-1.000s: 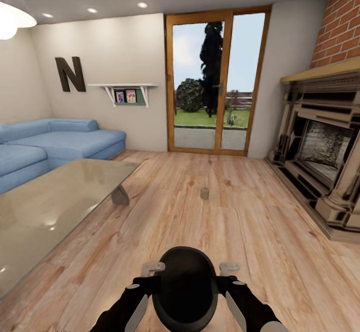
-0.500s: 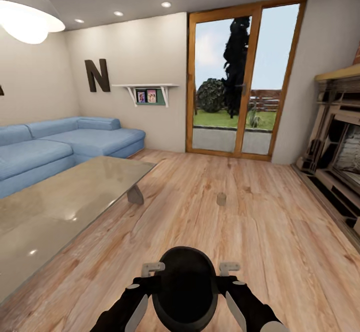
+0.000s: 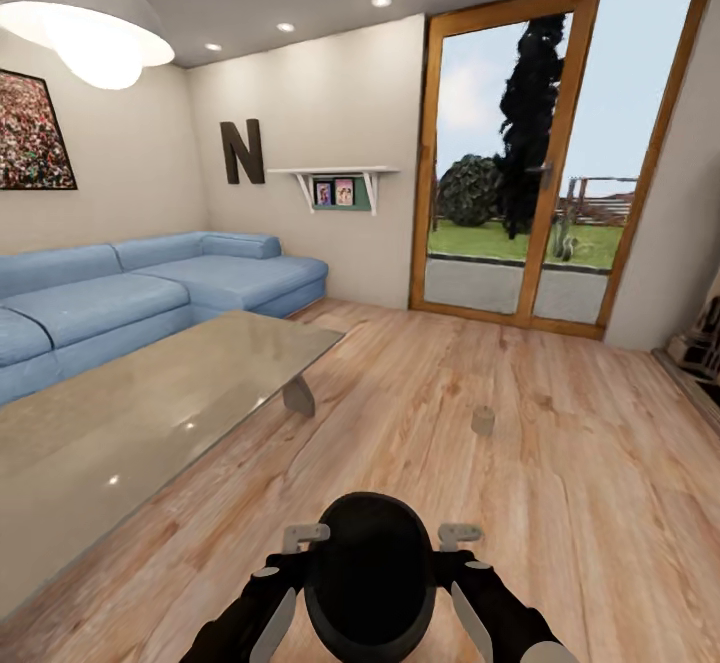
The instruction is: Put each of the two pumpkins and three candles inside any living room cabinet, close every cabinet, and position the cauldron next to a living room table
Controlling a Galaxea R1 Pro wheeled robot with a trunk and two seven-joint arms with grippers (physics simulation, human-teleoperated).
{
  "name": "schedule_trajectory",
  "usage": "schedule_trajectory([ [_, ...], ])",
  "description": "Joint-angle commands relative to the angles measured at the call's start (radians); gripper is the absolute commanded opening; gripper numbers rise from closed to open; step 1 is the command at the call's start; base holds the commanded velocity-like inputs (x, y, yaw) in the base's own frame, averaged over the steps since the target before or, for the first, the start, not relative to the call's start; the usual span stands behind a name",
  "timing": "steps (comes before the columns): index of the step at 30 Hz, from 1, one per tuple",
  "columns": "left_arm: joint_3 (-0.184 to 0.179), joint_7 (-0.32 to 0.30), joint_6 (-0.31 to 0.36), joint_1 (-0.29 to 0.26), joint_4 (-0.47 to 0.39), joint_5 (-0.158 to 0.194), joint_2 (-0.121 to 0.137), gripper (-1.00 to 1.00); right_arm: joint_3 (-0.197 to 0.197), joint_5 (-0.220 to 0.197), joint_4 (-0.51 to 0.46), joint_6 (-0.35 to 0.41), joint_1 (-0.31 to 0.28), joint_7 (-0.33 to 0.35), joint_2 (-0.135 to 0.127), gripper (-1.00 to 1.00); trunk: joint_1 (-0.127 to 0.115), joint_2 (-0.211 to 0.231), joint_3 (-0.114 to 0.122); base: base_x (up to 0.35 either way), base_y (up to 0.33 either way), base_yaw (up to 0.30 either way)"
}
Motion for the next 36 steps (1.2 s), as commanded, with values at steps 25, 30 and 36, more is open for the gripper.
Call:
schedule_trajectory([
  [25, -0.003, 0.010, 0.005, -0.001, -0.002, -0.003, 0.001, -1.00, 0.005, -0.005, -0.004, 0.007, -0.001, -0.004, -0.001, -1.00, 0.000, -0.001, -0.001, 0.280, -0.126, 0.271],
  [30, -0.003, 0.010, 0.005, -0.001, -0.002, -0.003, 0.001, -1.00, 0.005, -0.005, -0.004, 0.007, -0.001, -0.004, -0.001, -1.00, 0.000, -0.001, -0.001, 0.184, -0.231, 0.270],
  [36, -0.003, 0.010, 0.005, -0.001, -0.002, -0.003, 0.001, -1.00, 0.005, -0.005, -0.004, 0.007, -0.001, -0.004, -0.001, -1.00, 0.000, -0.001, -0.001, 0.163, -0.214, 0.271],
])
